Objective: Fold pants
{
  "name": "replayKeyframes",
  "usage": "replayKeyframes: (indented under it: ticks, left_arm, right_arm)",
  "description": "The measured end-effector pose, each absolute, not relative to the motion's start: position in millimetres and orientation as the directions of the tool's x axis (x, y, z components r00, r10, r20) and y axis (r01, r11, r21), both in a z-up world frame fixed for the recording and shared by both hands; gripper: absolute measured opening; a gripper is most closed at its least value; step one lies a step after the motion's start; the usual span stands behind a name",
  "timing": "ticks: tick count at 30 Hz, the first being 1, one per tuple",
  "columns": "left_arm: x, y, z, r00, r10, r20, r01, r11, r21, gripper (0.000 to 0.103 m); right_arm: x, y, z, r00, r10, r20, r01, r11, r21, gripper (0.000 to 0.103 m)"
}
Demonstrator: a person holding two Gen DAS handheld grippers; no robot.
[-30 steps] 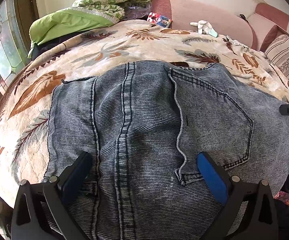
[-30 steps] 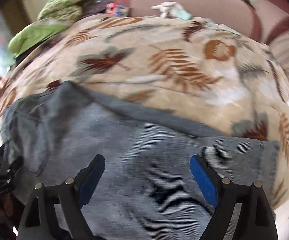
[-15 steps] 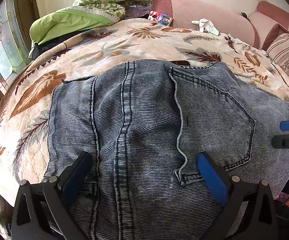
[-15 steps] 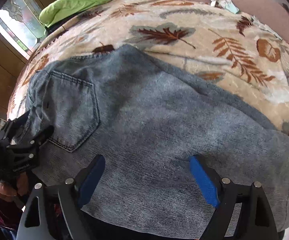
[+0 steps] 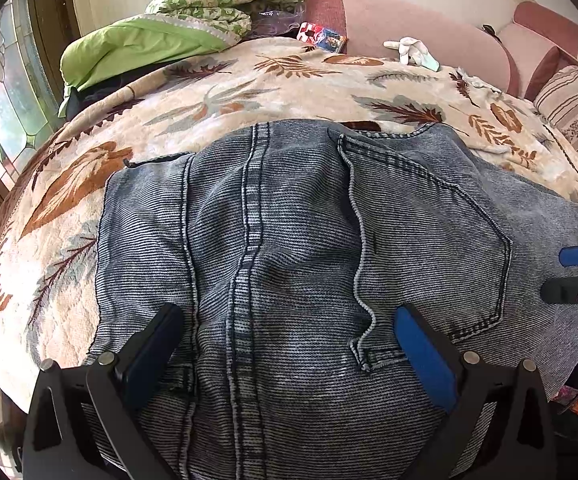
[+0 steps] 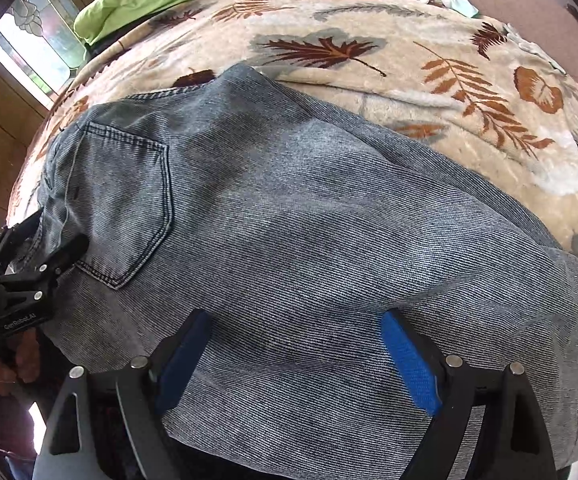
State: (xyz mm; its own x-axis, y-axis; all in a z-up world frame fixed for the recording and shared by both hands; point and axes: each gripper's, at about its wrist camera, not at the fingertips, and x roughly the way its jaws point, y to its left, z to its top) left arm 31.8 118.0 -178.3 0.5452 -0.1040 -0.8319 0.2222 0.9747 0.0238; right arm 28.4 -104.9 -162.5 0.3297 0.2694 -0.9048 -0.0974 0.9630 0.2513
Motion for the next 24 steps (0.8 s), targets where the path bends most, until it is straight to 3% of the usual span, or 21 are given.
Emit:
replayKeyframes:
  ticks: [11,19,24]
  left_arm:
    - [31,119,-178,0.548,-0.105,-0.83,0.222,0.975,0.023,0.103]
    - [31,119,-178,0.55,-0.105,-0.829,0.222,0.975,0.024,0.103]
    - [30,119,-177,0.554,-0.108,-0.825,0.225,0.974,0.024,0.103]
  right_arm:
    - [28,-154,-150,0.361,0.25,-0.899,0.021,0.961,0.276,0.088]
    - [30,-143,-162,0.323,0.229,-0.918,-0.01,0.971,0.239,0.086]
    - [25,-165,-160,0.322,0.261,-0.91,0.021,0.959,0.282,0.079]
